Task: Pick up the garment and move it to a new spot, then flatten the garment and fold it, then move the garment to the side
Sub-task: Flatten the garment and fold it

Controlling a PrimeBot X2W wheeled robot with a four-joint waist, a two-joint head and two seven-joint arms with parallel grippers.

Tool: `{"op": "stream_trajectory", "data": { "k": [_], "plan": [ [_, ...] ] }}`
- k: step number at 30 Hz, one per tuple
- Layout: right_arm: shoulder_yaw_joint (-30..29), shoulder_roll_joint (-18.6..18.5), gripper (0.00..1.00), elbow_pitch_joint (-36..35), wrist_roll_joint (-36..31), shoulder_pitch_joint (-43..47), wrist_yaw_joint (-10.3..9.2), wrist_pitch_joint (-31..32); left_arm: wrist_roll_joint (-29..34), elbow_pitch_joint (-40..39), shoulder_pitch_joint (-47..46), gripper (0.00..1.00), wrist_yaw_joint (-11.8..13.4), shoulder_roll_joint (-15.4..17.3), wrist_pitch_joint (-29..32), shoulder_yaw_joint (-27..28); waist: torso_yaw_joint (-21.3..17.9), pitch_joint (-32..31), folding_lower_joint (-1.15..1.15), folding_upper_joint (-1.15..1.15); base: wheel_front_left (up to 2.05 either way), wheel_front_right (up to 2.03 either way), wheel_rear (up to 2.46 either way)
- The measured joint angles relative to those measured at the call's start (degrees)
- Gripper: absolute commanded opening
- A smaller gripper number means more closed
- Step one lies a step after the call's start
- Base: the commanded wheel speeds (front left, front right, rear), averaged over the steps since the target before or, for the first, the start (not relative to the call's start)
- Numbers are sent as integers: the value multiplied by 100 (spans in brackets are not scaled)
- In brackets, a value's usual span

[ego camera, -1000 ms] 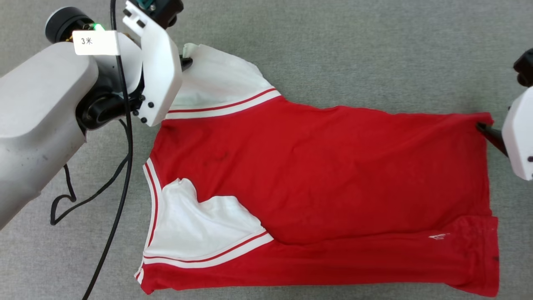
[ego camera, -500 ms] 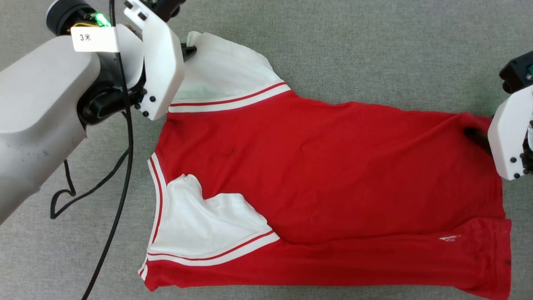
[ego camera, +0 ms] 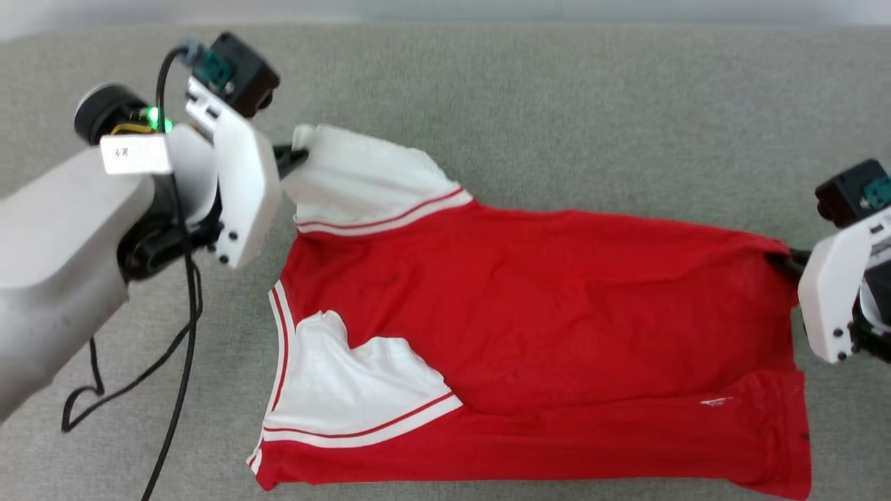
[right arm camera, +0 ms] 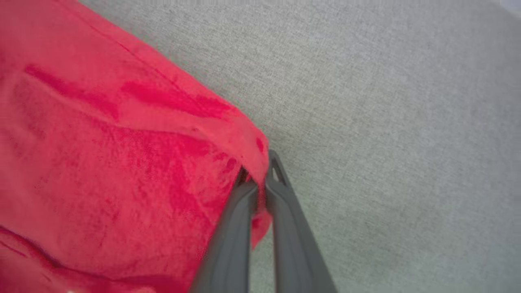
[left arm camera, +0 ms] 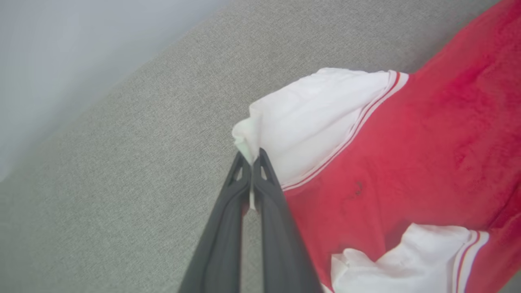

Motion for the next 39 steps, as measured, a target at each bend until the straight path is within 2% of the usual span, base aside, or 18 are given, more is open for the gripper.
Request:
{"op": "stream_trajectory", "data": {
  "k": [7, 13, 16, 23, 27, 32, 33, 34, 35, 36, 39],
  "plan": [
    [-224, -36, 0, -348, 55, 775, 0, -281, -73, -658, 784, 0, 308, 466, -192, -29, -27, -506, 0, 0, 0, 0, 0],
    [-452, -4, 0, -719, 36, 1523, 0, -346, -169, -1397, 1655, 0, 744, 1020, -332, -57, -59, -846, 0, 0, 0, 0, 0],
    [-560, 16, 0, -862, 25, 1899, 0, -335, -265, -1719, 2156, 0, 957, 1192, -438, -78, -72, -947, 0, 0, 0, 0, 0],
    [-872, 142, 0, -1085, -9, 2594, 0, -263, -515, -2065, 3062, 0, 1300, 1289, -754, -96, -59, -965, 0, 0, 0, 0, 0],
    [-950, 252, 0, -1100, -26, 2859, 0, -225, -560, -1981, 3351, 0, 1354, 1244, -804, -101, -46, -900, 0, 0, 0, 0, 0],
    [-937, 436, 0, -860, -100, 2974, 0, -210, -672, -1664, 3634, 0, 1345, 992, -971, -107, -56, -820, 1, 0, 0, 0, 0],
    [-933, 472, 18, -801, -96, 2974, 0, -227, -666, -1590, 3657, 17, 1345, 948, -1007, -107, -59, -819, 1, 0, 0, 0, 0],
    [-933, 498, 18, -758, -99, 2973, 0, -287, -656, -1528, 3667, 17, 1346, 904, -1053, -108, -59, -823, 0, 0, 0, 0, 0],
    [-939, 510, 57, -726, -111, 2974, 0, -360, -639, -1472, 3678, 89, 1354, 867, -1138, -93, -56, -835, 1, 0, 0, 0, 0],
    [-950, 522, 100, -702, -109, 2974, 1, -425, -638, -1445, 3704, 100, 1371, 839, -1233, -67, -54, -857, 1, 0, 0, 0, 0],
    [-961, 499, 100, -815, -41, 2993, 1, -590, -577, -1413, 3796, 100, 1485, 836, -1575, 27, -52, -963, 1, 0, 0, 0, 0]
  ]
}}
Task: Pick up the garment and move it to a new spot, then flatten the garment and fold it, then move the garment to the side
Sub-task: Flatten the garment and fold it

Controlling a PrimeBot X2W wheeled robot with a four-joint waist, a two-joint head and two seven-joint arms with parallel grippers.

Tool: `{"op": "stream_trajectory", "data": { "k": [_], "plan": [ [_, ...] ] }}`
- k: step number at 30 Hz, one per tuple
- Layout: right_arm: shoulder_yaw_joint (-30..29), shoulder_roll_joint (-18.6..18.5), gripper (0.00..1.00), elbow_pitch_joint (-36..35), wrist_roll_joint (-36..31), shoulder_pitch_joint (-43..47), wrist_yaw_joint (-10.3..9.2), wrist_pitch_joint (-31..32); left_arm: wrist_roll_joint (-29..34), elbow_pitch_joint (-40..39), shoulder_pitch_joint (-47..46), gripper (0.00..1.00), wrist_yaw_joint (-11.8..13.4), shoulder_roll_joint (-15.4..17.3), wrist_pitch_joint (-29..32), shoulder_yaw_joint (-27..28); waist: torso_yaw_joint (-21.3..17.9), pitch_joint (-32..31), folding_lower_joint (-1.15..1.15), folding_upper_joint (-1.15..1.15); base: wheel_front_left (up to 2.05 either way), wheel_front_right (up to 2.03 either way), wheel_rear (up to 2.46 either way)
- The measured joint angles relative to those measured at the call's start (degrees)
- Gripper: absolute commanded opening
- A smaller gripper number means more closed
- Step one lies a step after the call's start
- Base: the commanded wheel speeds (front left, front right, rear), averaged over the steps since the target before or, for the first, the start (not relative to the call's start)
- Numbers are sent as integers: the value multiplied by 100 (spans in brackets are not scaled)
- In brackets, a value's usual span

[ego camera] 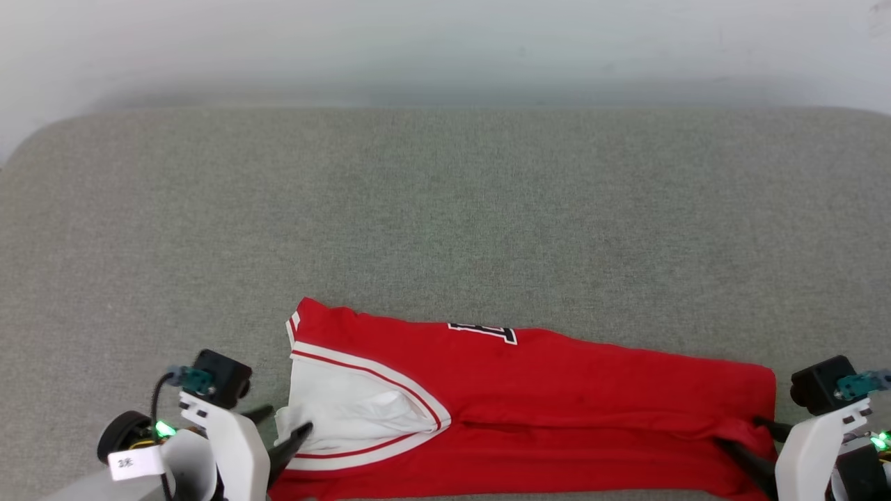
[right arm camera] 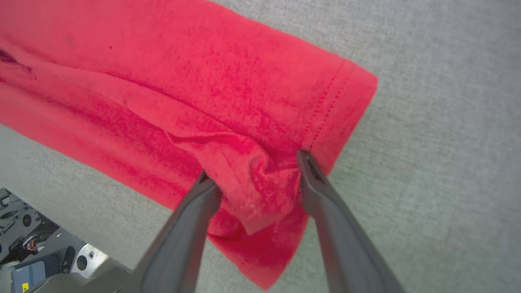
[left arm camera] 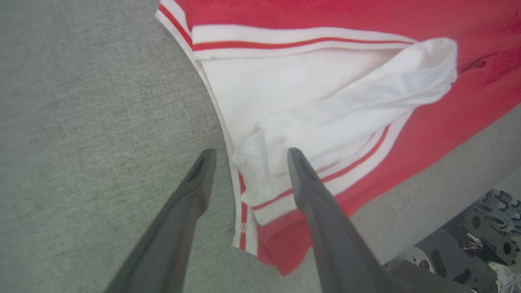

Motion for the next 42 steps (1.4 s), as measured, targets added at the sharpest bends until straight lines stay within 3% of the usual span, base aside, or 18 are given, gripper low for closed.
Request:
{"op": "stream_trajectory", "data": {
  "k": [11, 17, 22, 26, 31, 42],
  "plan": [
    [-723, -435, 100, -772, 656, 221, -1, 143, 255, -177, 476, 100, 1082, 23, -1738, 624, 96, -394, 0, 0, 0, 0, 0],
    [-1212, -510, 100, -477, 1126, 266, -1, 675, 658, -370, 733, 100, 1769, -133, -1998, 1269, 253, -389, 0, 0, 0, 0, 0],
    [-1393, -467, 100, -221, 1407, 327, -1, 1016, 1457, -650, 1215, 100, 2154, -555, -2004, 2259, 415, -314, 0, 0, 0, 0, 0],
    [-1451, -324, 100, -89, 1503, 375, -1, 1123, 2195, -787, 1738, 100, 2287, -929, -2005, 3016, 556, -233, 0, 0, 0, 0, 0],
    [-1427, -197, 100, 144, 1459, 408, -1, 1139, 3098, -818, 2290, 100, 2276, -1463, -2012, 3857, 727, -139, 0, 0, 0, 0, 0],
    [-1017, 24, 100, 649, 1452, 361, -13, 1000, 4580, -872, 3188, 100, 1834, -2696, -2012, 5079, 934, -19, 0, 0, 0, 0, 0]
  ]
}}
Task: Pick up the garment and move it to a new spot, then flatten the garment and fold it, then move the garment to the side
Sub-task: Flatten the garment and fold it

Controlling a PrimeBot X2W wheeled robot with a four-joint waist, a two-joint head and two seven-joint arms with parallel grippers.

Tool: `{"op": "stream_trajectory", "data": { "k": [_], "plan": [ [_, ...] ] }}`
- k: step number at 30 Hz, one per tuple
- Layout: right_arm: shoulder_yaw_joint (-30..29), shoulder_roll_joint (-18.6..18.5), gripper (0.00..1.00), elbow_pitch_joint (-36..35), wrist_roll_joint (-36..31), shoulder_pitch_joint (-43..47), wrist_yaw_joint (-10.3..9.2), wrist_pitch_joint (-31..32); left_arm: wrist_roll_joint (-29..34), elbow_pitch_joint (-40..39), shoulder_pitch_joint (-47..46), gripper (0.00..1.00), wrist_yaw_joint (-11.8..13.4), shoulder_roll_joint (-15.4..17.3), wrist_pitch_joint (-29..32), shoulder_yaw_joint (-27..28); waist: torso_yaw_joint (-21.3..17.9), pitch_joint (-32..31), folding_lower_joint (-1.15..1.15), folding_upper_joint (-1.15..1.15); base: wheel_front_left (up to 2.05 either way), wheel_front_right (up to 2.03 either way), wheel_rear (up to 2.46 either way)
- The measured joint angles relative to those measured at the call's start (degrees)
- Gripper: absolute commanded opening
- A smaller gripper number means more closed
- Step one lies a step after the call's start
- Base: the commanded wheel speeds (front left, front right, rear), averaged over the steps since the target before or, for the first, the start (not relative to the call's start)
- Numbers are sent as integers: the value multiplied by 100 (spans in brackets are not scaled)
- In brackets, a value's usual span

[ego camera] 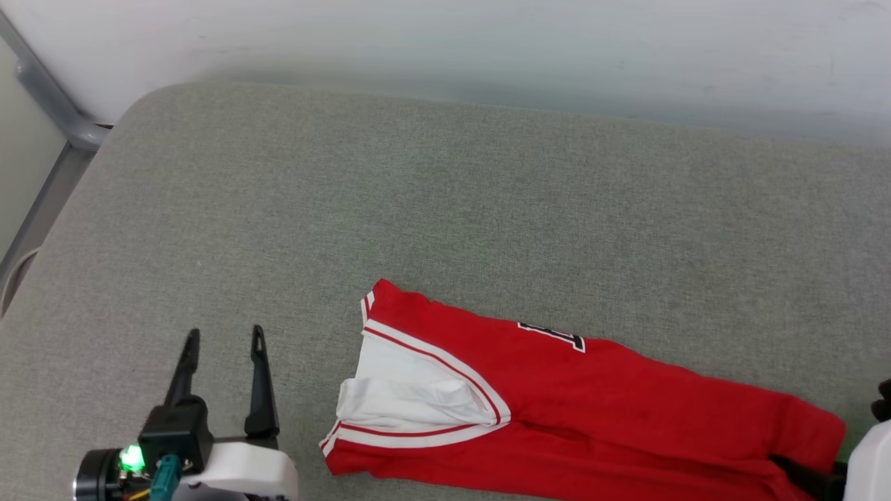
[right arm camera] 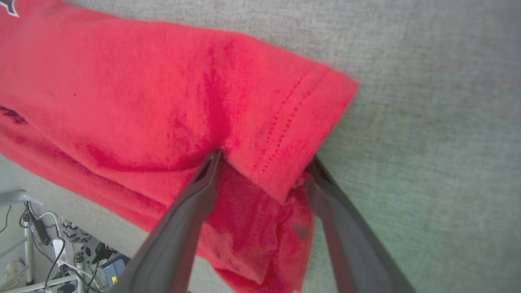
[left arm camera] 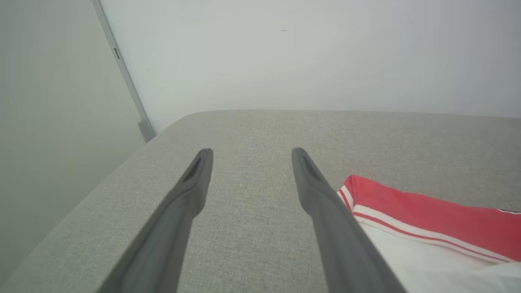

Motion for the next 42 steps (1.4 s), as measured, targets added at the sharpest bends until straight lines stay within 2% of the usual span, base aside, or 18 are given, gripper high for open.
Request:
{"op": "stream_trajectory", "data": {
  "k": [9, 10, 11, 20, 28, 33, 37, 42],
  "plan": [
    [533, -58, 100, 85, 189, -179, -4, -267, 740, 290, 213, 100, -656, -776, -1, 601, 35, -6, 0, 0, 0, 0, 0],
    [588, -89, 46, 108, 182, -188, -4, -335, 832, 302, 228, 100, -719, -827, -1, 666, 34, -15, 0, 0, 0, 0, 0],
    [637, -108, 0, 138, 185, -200, -3, -398, 928, 310, 249, 100, -757, -870, -1, 721, 30, -27, 0, 0, 0, 0, 0],
    [928, -290, 0, 222, 411, -380, 12, -773, 1523, 285, 513, 100, -1079, -1165, -1, 1116, -90, -224, 0, 0, 0, 0, 0],
    [630, -732, 0, 549, 505, -382, 13, -950, 1789, 243, 674, 100, -1280, -1362, -1, 1295, -156, -383, 0, 0, 0, 0, 0],
    [434, -995, 0, 1025, 187, -402, 13, -962, 1900, 248, 743, 100, -1402, -1434, -1, 1380, -180, -446, 0, 0, 0, 0, 0],
    [222, -945, 0, 1198, 197, -426, 13, -909, 1950, 282, 784, 100, -1480, -1486, -1, 1403, -193, -518, 0, 0, 0, 0, 0],
    [138, -791, 0, 622, 315, -311, 11, -765, 2019, 297, 895, 100, -1548, -1532, -1, 1428, -212, -623, 0, 0, 0, 0, 0]
  ]
}}
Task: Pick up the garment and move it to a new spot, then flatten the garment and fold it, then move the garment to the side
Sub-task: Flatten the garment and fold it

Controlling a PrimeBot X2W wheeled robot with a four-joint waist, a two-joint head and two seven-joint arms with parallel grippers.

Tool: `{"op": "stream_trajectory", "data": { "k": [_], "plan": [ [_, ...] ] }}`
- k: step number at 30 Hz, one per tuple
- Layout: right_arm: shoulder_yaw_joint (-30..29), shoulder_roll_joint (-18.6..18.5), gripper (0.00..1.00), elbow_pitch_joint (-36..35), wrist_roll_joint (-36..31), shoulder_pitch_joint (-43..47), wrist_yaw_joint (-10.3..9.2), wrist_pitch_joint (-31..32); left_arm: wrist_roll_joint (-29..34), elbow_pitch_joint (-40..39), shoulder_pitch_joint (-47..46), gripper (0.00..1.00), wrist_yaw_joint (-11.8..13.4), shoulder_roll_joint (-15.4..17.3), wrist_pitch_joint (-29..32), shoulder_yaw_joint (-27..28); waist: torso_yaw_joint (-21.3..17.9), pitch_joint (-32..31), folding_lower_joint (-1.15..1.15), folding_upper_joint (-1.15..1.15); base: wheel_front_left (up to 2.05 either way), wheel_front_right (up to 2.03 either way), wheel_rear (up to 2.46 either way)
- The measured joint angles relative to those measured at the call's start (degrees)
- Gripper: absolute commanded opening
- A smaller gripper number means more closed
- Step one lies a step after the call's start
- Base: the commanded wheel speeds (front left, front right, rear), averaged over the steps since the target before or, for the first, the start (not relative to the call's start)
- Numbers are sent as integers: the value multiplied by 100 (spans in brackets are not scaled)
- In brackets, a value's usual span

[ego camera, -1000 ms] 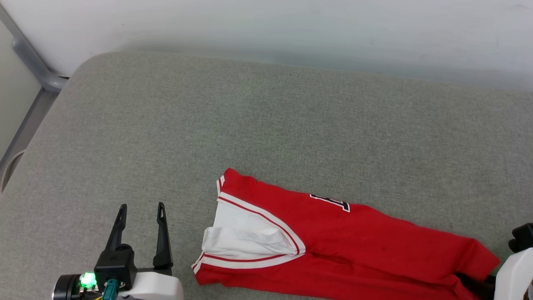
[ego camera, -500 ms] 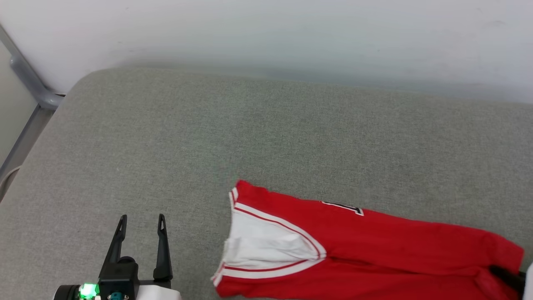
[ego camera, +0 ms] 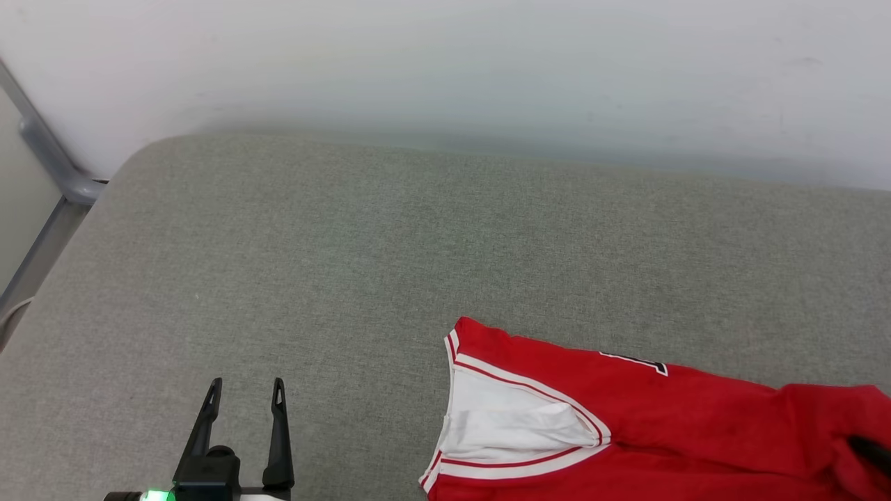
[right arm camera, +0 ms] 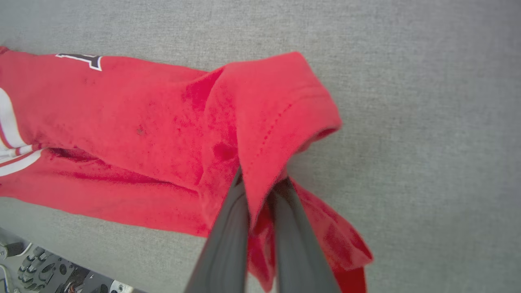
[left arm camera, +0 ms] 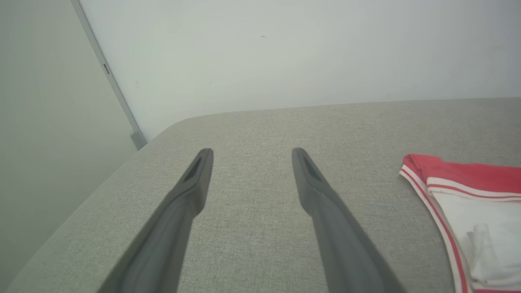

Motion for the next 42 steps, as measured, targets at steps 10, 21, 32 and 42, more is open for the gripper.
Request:
{"op": "stream_trajectory", "data": {
  "k": [10, 21, 32, 42],
  "plan": [
    [160, 677, 0, -1839, 140, 147, 0, 586, 74, 1, -12, 100, -107, -59, -1, 41, 8, 39, 0, 0, 0, 0, 0],
    [1304, 1339, 0, -2020, -367, -814, 0, 1014, 135, 47, -257, 100, -212, -174, -7, -48, 219, 251, 0, 0, 0, 0, 0],
    [2448, 2029, 0, -972, -760, -1989, 0, 608, 135, 99, -491, 100, -259, -270, -7, -100, 452, 529, 0, 0, 0, 0, 0],
    [3185, 2592, 0, 447, -1210, -2563, 1, 133, 146, 168, -619, 100, -296, -357, -7, -163, 591, 688, 1, 0, 0, 0, 0]
  ]
}}
